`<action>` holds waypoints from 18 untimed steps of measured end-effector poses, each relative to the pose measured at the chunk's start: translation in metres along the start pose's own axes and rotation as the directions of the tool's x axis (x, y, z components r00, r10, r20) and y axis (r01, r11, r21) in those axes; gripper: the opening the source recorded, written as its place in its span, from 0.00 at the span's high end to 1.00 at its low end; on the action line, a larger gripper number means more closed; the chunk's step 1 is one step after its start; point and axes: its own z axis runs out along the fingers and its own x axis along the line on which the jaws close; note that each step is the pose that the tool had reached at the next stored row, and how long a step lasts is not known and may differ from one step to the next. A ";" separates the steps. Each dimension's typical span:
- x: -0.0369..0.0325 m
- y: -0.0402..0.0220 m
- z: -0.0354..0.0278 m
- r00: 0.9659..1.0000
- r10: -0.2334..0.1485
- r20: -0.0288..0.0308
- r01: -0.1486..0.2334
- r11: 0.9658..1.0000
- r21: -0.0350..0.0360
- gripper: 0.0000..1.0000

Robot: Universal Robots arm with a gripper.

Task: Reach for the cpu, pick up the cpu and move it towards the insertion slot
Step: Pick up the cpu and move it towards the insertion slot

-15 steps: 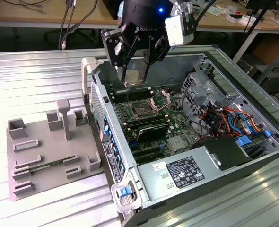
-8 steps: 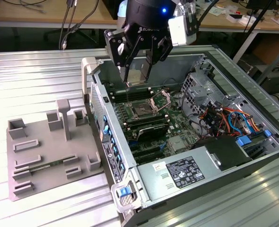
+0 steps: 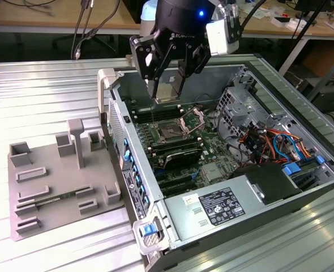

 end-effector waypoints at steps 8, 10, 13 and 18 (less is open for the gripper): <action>-0.0038 -0.0002 0.0002 1.000 0.000 0.000 0.000 1.000 0.000 0.46; -0.0043 -0.0003 0.0003 1.000 0.000 0.000 0.000 1.000 0.000 0.46; -0.0051 -0.0003 0.0015 1.000 0.000 0.000 0.000 1.000 0.000 0.46; -0.0057 -0.0004 0.0022 1.000 0.000 0.000 0.000 1.000 0.000 0.46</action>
